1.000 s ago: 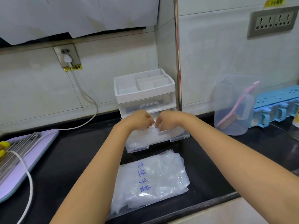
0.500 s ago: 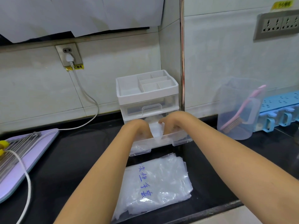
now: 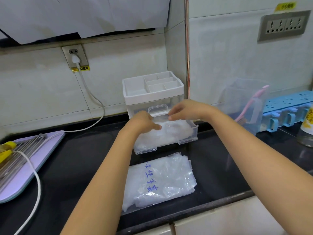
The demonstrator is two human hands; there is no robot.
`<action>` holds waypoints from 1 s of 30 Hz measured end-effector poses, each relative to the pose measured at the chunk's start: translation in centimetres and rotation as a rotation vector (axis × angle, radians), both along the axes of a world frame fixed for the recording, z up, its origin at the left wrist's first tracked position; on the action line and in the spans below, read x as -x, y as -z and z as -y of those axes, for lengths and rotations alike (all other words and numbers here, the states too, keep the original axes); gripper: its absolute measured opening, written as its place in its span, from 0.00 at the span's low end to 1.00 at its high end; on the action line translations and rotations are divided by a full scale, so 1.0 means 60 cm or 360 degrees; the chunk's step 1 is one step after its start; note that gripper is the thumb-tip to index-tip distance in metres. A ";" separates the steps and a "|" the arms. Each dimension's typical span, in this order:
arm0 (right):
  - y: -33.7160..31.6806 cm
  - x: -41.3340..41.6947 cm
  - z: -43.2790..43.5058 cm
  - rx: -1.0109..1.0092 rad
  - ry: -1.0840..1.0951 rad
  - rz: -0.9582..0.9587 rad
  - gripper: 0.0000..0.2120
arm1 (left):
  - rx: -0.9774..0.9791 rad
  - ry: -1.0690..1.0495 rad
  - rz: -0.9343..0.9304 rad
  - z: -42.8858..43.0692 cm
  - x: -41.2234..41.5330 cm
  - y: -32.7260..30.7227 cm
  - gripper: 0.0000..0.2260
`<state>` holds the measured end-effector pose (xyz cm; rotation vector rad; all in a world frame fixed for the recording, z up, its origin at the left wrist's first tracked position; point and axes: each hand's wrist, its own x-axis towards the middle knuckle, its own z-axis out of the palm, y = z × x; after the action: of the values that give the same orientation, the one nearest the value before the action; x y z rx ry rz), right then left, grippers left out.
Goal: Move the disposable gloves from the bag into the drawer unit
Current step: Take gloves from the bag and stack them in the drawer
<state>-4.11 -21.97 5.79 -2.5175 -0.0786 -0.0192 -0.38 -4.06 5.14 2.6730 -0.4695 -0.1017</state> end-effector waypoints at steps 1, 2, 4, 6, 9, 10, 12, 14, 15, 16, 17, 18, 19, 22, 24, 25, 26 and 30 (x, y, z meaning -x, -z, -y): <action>-0.003 0.013 0.003 -0.0100 -0.0002 0.0062 0.13 | 0.0142 -0.0025 0.0071 -0.006 0.017 -0.002 0.25; -0.006 0.023 0.008 -0.0182 0.0009 0.0110 0.11 | 0.0270 -0.0040 0.0150 -0.010 0.030 -0.003 0.23; -0.005 0.050 0.012 -0.0268 0.0040 0.0184 0.09 | 0.0492 -0.0050 0.0290 -0.022 0.062 0.004 0.17; 0.002 0.075 0.013 -0.0285 0.0084 0.0212 0.09 | 0.0636 -0.0014 0.0356 -0.028 0.093 0.020 0.11; 0.030 0.107 0.017 -0.0270 0.0182 0.0133 0.11 | 0.0677 0.0061 0.0321 -0.030 0.134 0.060 0.07; 0.044 0.113 0.021 -0.0269 0.0223 0.0079 0.11 | 0.0685 0.0084 0.0276 -0.028 0.142 0.076 0.07; 0.077 0.122 0.027 -0.0345 0.0317 -0.0050 0.10 | 0.0700 0.0143 0.0198 -0.017 0.154 0.110 0.07; 0.111 0.127 0.028 -0.0511 0.0431 -0.0182 0.09 | 0.0670 0.0222 0.0176 -0.001 0.160 0.141 0.10; 0.128 0.128 0.027 -0.0588 0.0500 -0.0241 0.09 | 0.0642 0.0264 0.0167 0.009 0.162 0.155 0.12; 0.146 0.130 0.025 -0.0654 0.0572 -0.0293 0.08 | 0.0609 0.0294 0.0154 0.019 0.164 0.167 0.14; 0.162 0.130 0.022 -0.0709 0.0639 -0.0333 0.07 | 0.0576 0.0303 0.0138 0.029 0.161 0.178 0.16; 0.178 0.130 0.020 -0.0758 0.0695 -0.0354 0.07 | 0.0535 0.0293 0.0115 0.038 0.158 0.187 0.18; 0.192 0.129 0.016 -0.0797 0.0734 -0.0345 0.07 | 0.0493 0.0271 0.0096 0.047 0.153 0.195 0.20; 0.227 0.126 0.011 -0.0628 0.0734 -0.0152 0.10 | 0.0374 0.0182 0.0036 0.062 0.139 0.209 0.22; 0.232 0.130 0.003 -0.0480 0.0685 -0.0060 0.12 | 0.0337 0.0142 0.0033 0.063 0.132 0.214 0.20; 0.233 0.131 0.000 -0.0455 0.0656 -0.0030 0.11 | 0.0338 0.0127 0.0029 0.063 0.130 0.217 0.19; 0.234 0.131 -0.002 -0.0449 0.0632 -0.0006 0.11 | 0.0343 0.0115 0.0023 0.063 0.129 0.220 0.19; 0.228 0.126 -0.010 -0.0456 0.0591 -0.0003 0.10 | 0.0370 0.0116 0.0018 0.063 0.130 0.228 0.21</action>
<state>-11.67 -21.35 -7.87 -2.2122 0.3676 -0.1662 -8.19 -7.81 -8.54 2.4313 -0.5470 -0.0500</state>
